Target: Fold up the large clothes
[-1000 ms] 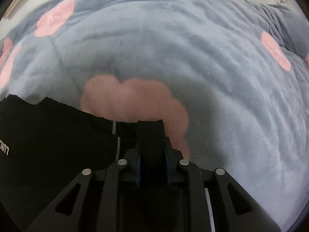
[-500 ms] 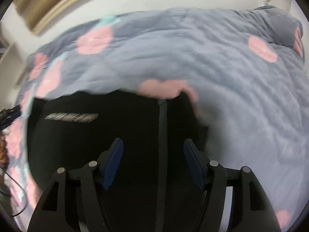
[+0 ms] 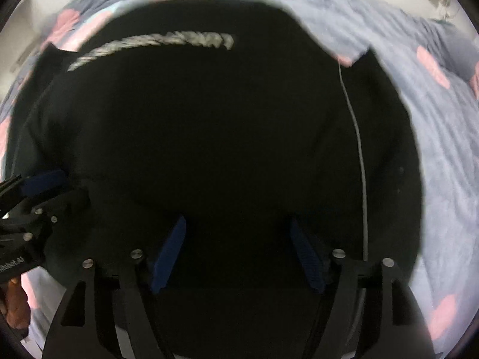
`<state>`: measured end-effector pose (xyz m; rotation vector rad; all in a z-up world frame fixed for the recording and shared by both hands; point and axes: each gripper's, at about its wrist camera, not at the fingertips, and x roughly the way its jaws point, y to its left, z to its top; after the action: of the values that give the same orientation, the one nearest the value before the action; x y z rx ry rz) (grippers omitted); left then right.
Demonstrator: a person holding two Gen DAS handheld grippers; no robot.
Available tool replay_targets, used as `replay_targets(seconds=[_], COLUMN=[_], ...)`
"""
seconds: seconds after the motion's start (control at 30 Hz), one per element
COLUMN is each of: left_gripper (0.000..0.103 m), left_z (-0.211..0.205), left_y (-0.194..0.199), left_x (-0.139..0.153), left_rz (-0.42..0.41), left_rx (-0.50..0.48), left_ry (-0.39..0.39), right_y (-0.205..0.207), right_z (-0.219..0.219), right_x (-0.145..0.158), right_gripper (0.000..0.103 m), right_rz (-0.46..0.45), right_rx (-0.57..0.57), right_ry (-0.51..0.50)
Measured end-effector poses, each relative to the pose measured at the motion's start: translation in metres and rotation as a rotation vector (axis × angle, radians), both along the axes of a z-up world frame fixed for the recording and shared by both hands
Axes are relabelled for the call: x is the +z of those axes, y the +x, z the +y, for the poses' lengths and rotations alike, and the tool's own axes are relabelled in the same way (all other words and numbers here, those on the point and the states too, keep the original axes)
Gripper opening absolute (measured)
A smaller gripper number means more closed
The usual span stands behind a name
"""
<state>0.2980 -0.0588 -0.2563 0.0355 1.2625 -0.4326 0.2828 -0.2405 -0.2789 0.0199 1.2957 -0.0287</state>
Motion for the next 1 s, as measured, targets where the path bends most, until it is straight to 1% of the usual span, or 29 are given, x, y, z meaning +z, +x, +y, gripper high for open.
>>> replay_targets(seconds=[0.03,0.1,0.2,0.27,0.33,0.4,0.43,0.5,0.53,0.57,0.6,0.63,0.67,0.7,0.73,0.77,0.83,0.9,0.97,1.0], left_gripper=[0.062,0.064,0.069,0.071,0.071,0.072,0.072,0.072,0.072,0.072,0.072,0.072,0.072,0.072,0.072,0.073,0.074,0.075,0.075,0.075], left_z=[-0.002,-0.004,-0.005,-0.005,-0.006,-0.003,-0.001,0.008,0.013,0.017,0.020,0.022,0.024,0.026,0.029,0.032,0.031,0.028,0.033,0.035], left_y=[0.004,0.009,0.011,0.007,0.005,0.008,0.012,0.022,0.029,0.037,0.049,0.062,0.070,0.080,0.088,0.093,0.096,0.096,0.088,0.081], left_x=[-0.007,-0.012,-0.012,-0.012,-0.008,0.009,0.022,0.048,0.058,0.063,0.062,0.054,0.044,0.026,0.009,-0.002,-0.010,-0.010,-0.006,-0.001], left_rz=[0.003,0.007,0.009,-0.011,-0.020,-0.010,-0.020,-0.076,-0.102,-0.109,-0.096,-0.074,-0.054,-0.014,0.027,0.046,0.036,0.026,0.012,0.007], left_rx=[0.002,-0.003,-0.006,-0.019,-0.031,-0.027,-0.020,0.011,0.038,0.062,0.090,0.113,0.133,0.158,0.176,0.191,0.188,0.180,0.175,0.172], left_ry=[0.010,0.018,0.004,0.002,0.014,-0.020,-0.050,-0.103,-0.118,-0.120,-0.114,-0.093,-0.062,-0.026,-0.032,-0.051,-0.046,-0.030,-0.031,-0.035], right_y=[0.001,0.002,-0.001,-0.003,-0.003,0.001,0.003,0.015,0.021,0.032,0.044,0.057,0.064,0.071,0.077,0.078,0.078,0.072,0.064,0.062], right_z=[0.001,0.003,0.003,0.002,-0.003,-0.011,-0.015,-0.023,-0.025,-0.027,-0.029,-0.029,-0.029,-0.030,-0.032,-0.033,-0.032,-0.033,-0.031,-0.032], right_x=[-0.003,-0.005,-0.004,-0.003,0.006,0.024,0.035,0.063,0.069,0.072,0.068,0.058,0.039,0.024,0.006,-0.001,-0.006,-0.003,0.003,0.010], right_gripper=[0.076,0.077,0.077,0.078,0.078,0.075,0.075,0.075,0.075,0.075,0.075,0.075,0.075,0.075,0.076,0.077,0.078,0.078,0.077,0.077], right_rz=[-0.005,-0.017,-0.031,-0.038,-0.019,-0.028,-0.051,-0.134,-0.154,-0.166,-0.157,-0.125,-0.078,-0.039,0.000,0.006,-0.003,-0.004,0.005,0.000], right_rx=[0.001,0.003,0.008,0.018,0.007,-0.011,-0.020,-0.045,-0.054,-0.064,-0.072,-0.084,-0.095,-0.098,-0.111,-0.119,-0.113,-0.110,-0.118,-0.127], right_ry=[-0.010,-0.025,-0.029,-0.033,0.000,0.063,0.092,0.121,0.121,0.123,0.119,0.102,0.086,0.102,0.126,0.133,0.117,0.109,0.117,0.137])
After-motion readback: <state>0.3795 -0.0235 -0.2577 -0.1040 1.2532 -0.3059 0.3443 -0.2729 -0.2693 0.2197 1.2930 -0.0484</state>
